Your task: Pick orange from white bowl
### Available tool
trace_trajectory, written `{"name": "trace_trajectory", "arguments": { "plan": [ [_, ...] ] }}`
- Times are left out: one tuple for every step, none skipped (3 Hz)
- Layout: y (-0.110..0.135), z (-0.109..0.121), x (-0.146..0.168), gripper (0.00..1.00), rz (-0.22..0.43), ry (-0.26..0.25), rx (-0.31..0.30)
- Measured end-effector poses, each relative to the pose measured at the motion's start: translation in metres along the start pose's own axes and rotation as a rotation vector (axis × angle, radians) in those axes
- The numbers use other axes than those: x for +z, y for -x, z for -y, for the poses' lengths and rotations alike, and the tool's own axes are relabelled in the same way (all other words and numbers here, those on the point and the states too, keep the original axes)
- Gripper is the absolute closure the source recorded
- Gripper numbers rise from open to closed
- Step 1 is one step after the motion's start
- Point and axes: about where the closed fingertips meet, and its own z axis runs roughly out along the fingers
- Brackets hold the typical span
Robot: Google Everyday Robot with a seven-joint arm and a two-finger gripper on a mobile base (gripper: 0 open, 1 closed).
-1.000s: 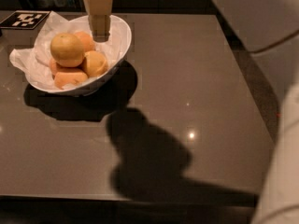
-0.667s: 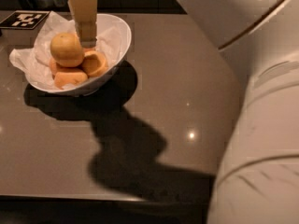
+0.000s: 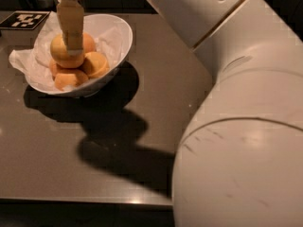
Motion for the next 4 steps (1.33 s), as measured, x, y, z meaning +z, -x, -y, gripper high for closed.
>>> {"name": "trace_trajectory", "arguments": {
  "plan": [
    [-0.003,0.005,0.016,0.15,0.001,0.029,0.013],
    [-0.009,0.010,0.028,0.17,-0.002,0.049,0.029],
    [-0.010,0.014,0.040,0.20,-0.005,0.065,0.034],
    [-0.007,0.017,0.045,0.26,-0.010,0.072,0.020]
  ]
}}
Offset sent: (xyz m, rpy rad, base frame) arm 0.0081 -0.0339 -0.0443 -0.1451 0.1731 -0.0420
